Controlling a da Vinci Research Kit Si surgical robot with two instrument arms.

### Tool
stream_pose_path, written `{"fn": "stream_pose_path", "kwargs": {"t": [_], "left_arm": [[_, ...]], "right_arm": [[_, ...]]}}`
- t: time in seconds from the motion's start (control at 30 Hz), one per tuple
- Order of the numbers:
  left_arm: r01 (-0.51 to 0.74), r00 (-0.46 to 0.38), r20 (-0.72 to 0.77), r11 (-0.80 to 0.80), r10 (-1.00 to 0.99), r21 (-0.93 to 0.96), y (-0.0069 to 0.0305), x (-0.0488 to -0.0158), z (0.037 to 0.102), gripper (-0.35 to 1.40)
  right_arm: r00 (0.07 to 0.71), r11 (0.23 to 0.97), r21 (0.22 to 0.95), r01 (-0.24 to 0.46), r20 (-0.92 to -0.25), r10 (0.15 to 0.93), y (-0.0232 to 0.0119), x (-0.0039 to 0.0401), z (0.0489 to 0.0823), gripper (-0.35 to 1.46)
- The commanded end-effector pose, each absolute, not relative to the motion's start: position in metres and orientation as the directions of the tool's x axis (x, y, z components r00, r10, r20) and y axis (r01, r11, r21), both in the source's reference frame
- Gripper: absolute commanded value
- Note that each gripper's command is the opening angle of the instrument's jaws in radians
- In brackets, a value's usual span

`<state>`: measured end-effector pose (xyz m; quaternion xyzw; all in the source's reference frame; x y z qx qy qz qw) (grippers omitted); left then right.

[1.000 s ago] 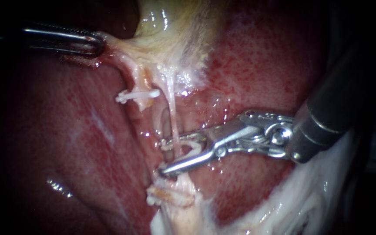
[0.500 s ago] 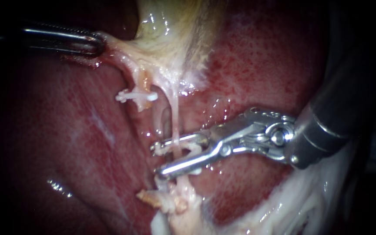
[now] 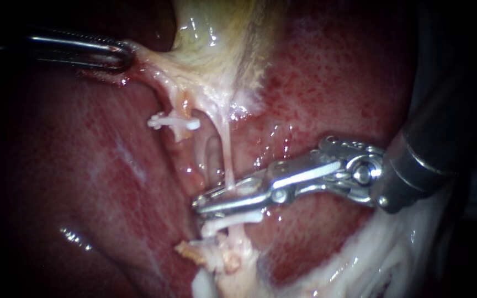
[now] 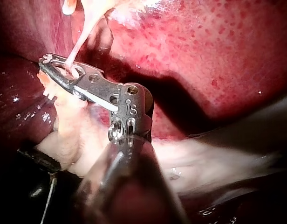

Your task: Clipping second clip right tube

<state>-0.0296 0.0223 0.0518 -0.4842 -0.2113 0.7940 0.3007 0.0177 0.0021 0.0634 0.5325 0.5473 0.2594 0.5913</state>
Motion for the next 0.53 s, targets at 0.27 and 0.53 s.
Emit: {"fn": "stream_pose_path", "kwargs": {"t": [0.27,0.53], "left_arm": [[-0.276,-0.35,-0.642,-0.73,0.682,-0.625,0.0224,-0.0296,0.0519,-0.35],[-0.278,-0.35,-0.642,-0.73,0.682,-0.624,0.0226,-0.0296,0.0521,-0.35]], "right_arm": [[0.274,0.283,0.915,0.288,-0.362,0.891,0.002,0.0179,0.0632,-0.35],[0.284,0.283,0.914,0.29,-0.365,0.887,0.0019,0.0179,0.0637,-0.24]]}}
